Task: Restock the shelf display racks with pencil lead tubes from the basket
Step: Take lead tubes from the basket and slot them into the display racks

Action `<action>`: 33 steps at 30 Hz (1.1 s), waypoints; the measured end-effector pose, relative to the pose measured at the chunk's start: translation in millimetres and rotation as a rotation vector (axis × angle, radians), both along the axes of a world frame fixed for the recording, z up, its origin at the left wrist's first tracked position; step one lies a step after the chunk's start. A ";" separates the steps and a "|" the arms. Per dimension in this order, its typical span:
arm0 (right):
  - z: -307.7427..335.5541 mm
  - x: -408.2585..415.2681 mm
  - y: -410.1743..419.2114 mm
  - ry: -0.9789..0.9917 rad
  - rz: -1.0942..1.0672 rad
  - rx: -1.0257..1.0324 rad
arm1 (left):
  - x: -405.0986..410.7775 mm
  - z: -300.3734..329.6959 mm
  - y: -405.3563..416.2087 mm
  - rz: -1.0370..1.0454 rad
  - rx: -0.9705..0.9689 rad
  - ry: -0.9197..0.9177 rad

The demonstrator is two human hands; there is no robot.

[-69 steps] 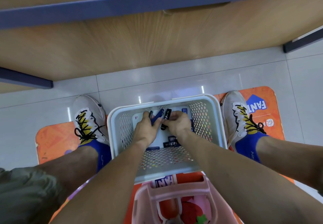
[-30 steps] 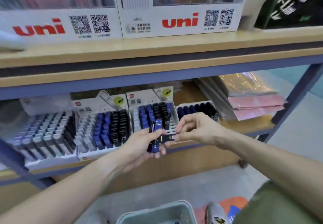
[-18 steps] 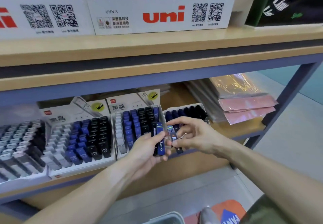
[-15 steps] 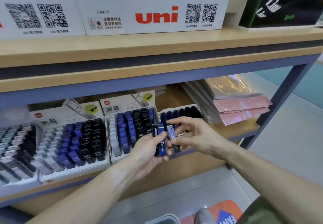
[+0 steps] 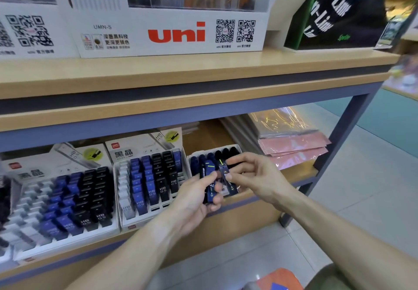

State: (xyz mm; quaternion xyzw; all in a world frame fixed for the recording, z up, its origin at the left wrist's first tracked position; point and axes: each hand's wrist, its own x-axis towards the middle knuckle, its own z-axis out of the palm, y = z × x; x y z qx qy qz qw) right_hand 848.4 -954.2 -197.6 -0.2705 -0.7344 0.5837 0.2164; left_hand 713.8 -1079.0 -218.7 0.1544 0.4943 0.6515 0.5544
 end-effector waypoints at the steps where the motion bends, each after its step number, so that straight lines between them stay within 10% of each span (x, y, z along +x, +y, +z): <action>1: -1.2 0.4 1.1 0.014 0.010 0.004 | 0.1 0.6 1.0 -0.007 0.008 0.005; 22: 7.8 6.5 0.8 0.088 0.130 -0.224 | -9.6 2.8 0.6 -0.145 0.075 0.181; 33: -0.9 3.3 16.0 0.097 -0.096 0.017 | -4.5 -0.6 5.3 -0.037 -0.042 0.100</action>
